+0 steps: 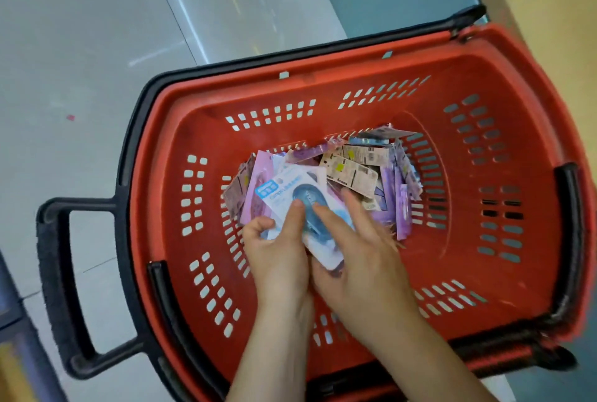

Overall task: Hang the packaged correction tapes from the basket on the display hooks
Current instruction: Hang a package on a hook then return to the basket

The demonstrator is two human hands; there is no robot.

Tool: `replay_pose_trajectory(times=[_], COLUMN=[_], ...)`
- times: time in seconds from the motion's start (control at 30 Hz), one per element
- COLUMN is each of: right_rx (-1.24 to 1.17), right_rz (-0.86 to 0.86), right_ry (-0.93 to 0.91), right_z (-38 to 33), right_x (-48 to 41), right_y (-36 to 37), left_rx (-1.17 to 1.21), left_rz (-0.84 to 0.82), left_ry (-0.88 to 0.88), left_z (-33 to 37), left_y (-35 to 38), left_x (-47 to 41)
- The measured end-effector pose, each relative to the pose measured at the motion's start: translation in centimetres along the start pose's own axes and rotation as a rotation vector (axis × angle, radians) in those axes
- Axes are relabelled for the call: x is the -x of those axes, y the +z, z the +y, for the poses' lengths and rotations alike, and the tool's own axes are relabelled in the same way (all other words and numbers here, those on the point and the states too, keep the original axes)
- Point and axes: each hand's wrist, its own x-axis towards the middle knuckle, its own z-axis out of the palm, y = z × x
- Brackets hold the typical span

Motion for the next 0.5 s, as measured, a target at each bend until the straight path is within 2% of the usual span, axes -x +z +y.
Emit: replay_pose_trajectory(times=[0.07,0.17,0.23,0.33,0.4,0.5], right_rx=[-0.192,-0.822,-1.057,-1.023,-0.926,-0.861], right_rz=[-0.167,-0.232,-0.334,-0.341,-0.297,-0.133], right_ry=[0.172,0.506,0.506,0.438,0.429,0.5], right_z=[0.4,2.6,4.3,5.9,7.1,8.7], right_x=[-0.1,-1.4,-1.9,-2.5,-3.1,-3.4], right_y=[-1.7,-4.2,-4.9,-6.1,-6.8,-6.1], left_rx=[-0.074,-0.124,-0.149,-0.2,-0.377,-0.637], left_rz=[0.071,-0.03,-0.154,-0.308,-0.427,-0.583], left_ry=[0.033,0.009,-0.06,-0.143,-0.154,-0.175], left_z=[-0.8,-2.2,-3.4,-4.7,-4.7,-4.8], left_y=[-0.2,0.1,0.9,2.3,2.5,2.0], left_x=[-0.7,0.0,1.6,3.2,3.1,0.8])
